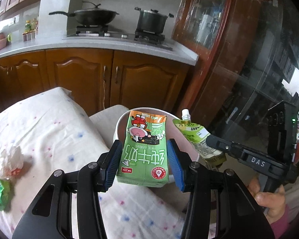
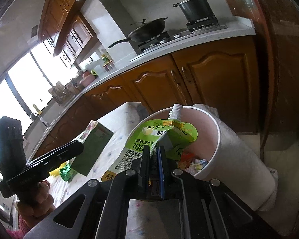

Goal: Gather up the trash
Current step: 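Carry the milk carton and spout pouch over the pink bin, then open the left tool to drop the carton while the right tool drops the pouch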

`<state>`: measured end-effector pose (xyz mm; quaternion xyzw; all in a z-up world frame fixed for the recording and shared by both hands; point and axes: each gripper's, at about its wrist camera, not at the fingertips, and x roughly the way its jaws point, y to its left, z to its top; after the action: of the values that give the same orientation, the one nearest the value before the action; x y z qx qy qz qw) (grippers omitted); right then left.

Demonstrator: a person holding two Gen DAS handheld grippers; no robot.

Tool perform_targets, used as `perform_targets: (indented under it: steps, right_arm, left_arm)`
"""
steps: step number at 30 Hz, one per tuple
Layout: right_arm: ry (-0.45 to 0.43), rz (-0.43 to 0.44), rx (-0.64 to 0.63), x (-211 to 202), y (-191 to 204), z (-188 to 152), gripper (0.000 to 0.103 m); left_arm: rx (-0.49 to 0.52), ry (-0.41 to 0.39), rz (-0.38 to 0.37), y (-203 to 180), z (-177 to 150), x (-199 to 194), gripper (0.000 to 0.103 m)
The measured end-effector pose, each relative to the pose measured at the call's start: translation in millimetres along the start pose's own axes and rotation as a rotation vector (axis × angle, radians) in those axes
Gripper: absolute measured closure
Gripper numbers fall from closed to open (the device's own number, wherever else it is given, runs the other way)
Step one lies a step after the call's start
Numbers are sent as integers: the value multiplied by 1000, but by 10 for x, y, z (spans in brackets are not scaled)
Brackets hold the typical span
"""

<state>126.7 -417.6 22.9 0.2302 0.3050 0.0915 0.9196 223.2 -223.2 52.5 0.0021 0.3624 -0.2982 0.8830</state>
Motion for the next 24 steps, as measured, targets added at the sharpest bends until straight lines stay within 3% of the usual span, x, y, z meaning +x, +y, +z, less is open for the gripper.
perform_targets:
  steps: [10, 24]
  right_arm:
    - [46, -8, 11, 254, -177, 86, 96]
    - [104, -34, 31, 514, -307, 93, 96]
  left_arm:
    - [39, 87, 23, -115, 200, 475, 57]
    - [59, 160, 52, -117, 176, 887, 57]
